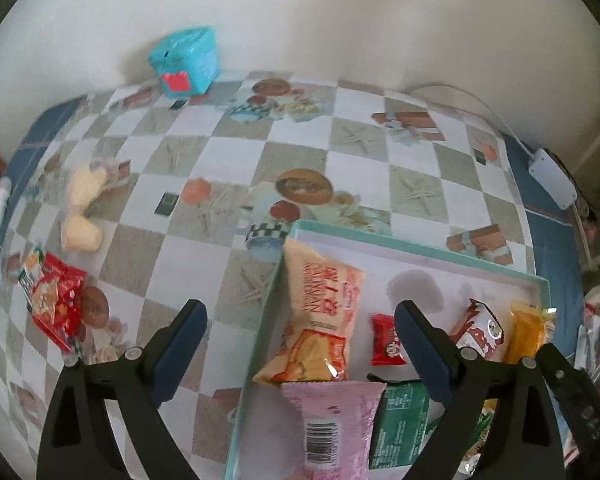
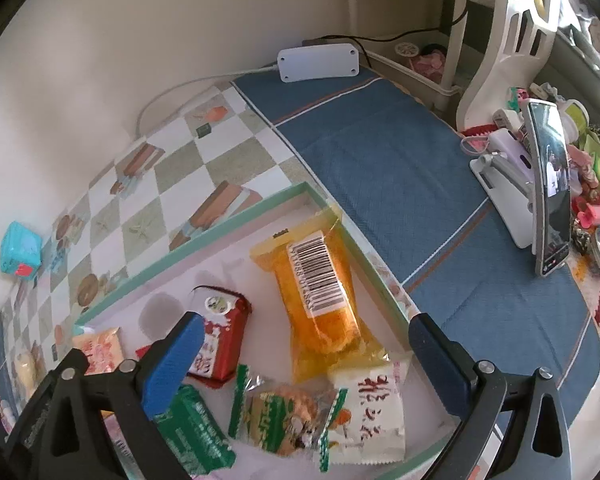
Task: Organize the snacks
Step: 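Open both grippers to release the red candy and yellow cake pack into the tray, then withdraw both grippers from the tray toward the remaining snacks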
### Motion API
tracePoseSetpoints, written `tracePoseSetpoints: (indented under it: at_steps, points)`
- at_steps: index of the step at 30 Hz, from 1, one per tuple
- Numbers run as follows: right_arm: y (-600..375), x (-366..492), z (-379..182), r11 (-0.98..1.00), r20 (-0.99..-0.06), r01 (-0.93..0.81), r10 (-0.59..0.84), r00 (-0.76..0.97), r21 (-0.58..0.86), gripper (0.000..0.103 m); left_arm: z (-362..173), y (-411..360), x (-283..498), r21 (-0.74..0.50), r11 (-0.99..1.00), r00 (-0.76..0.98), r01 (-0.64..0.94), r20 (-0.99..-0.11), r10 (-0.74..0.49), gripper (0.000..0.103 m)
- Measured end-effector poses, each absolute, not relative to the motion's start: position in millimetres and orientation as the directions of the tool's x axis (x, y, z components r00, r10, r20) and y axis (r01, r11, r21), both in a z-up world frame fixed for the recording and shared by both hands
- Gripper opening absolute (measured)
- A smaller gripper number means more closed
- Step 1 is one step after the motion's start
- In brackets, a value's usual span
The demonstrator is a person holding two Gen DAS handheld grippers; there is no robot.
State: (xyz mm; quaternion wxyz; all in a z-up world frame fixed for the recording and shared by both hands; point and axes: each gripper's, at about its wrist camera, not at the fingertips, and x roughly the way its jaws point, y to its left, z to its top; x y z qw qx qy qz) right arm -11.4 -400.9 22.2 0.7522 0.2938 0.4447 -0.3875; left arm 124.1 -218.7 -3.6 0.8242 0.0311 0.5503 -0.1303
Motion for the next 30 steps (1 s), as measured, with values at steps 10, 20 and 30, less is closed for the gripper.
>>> tracePoseSetpoints:
  at_steps: [10,20,30]
  points:
    - [-380,-5,34,0.553,-0.896,0.827,-0.313,0.315,0.098,0.103,-5,-177,135,-0.106,0.984,0.326,0.145,-0.934,-0.148,0.095]
    - [-345,12,47,0.628,-0.882,0.771,-0.303,0.362,0.101,0.103,9,-114,145,-0.086,0.996,0.359,-0.008,-0.930,-0.077,0.095]
    - [-286,43,46,0.747,-0.884,0.657,-0.231,0.406,0.107,0.103,13,-45,145,-0.091,0.984,0.361,-0.153,-0.932,-0.030,0.095]
